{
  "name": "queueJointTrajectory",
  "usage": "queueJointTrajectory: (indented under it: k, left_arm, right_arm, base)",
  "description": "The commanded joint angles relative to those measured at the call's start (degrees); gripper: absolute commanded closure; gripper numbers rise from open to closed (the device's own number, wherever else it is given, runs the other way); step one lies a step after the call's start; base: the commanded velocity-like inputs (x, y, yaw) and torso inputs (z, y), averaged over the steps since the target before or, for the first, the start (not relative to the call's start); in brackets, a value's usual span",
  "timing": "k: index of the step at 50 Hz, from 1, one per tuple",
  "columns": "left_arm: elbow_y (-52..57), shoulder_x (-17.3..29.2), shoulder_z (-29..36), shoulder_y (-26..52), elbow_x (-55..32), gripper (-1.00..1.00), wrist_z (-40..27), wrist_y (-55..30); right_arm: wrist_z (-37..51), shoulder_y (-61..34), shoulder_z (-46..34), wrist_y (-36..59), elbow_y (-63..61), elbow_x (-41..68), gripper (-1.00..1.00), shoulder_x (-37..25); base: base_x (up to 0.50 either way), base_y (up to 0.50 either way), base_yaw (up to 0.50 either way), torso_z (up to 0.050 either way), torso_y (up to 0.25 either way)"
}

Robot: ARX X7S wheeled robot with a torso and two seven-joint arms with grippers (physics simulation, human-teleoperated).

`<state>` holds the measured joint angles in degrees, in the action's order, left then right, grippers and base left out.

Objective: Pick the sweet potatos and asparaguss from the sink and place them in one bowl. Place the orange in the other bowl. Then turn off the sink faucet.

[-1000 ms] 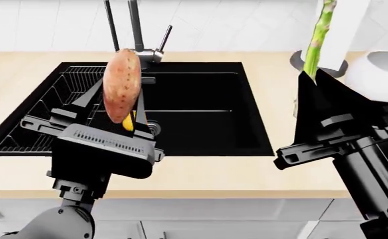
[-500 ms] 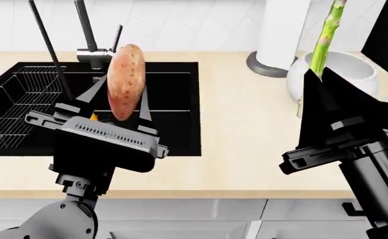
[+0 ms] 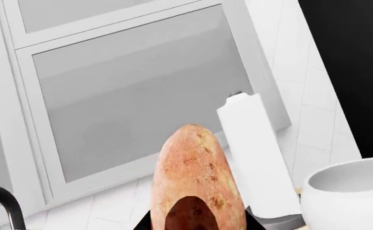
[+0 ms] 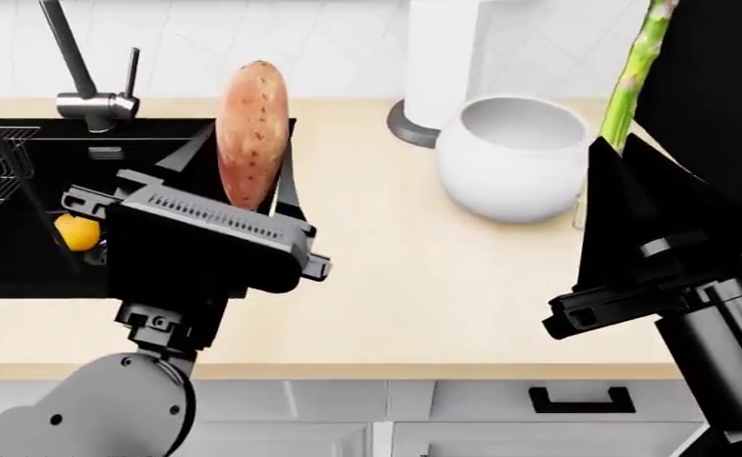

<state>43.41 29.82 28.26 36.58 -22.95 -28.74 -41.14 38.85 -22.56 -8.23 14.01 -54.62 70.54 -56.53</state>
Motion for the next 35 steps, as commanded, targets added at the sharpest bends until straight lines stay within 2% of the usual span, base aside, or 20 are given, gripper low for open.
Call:
queueJointTrajectory:
  k: [1,6,13,27,31,35]
  left_arm:
    - [0.8,-0.5,-1.1,1.2,-1.6,1.00,-0.7,-0.9]
    - [1.7,-0.8,-2.5,1.8,-3.3,1.00,-0.7,-1.6]
    - [2.9,-0.4,-5.0,2.0,-5.4,1.00,-0.8,-1.9]
    - [5.0,-0.6,-5.9,3.3,-8.4,1.00,-1.2,-4.7]
    - [4.9,-1.8,-5.4,6.0,-11.9,1.00,0.0,-7.8]
    - [2.4,-3.1,-2.0,9.6,-13.2,1.00,3.7,-9.1]
  right_arm:
    - [0.0,-0.1,-0.1,0.2,-0.1,-0.1,1.00,-0.1]
    - [-0.1,0.1,-0.1,0.0,-0.1,0.1,1.00,-0.2]
    - [-0.3,-0.2,-0.7,0.5,-0.1,-0.7,1.00,-0.1]
    - [-0.8,-0.3,-1.3,0.3,0.3,-1.1,1.00,0.7]
    - [-0.7,-0.2,-1.5,0.3,0.6,-0.8,1.00,0.9]
    - [-0.8,-0.1,-1.2,-0.1,0.6,-0.7,1.00,0.9]
  base:
    - [0.00,-0.50,0.00,0.000,0.000]
    - [0.03,-0.50,0.00,0.000,0.000]
    - [0.41,-0.36,0.00,0.000,0.000]
    - [0.50,-0.13,0.00,0.000,0.001]
    - [0.07,0.00,0.00,0.000,0.003]
    - [0.00,0.00,0.00,0.000,0.002]
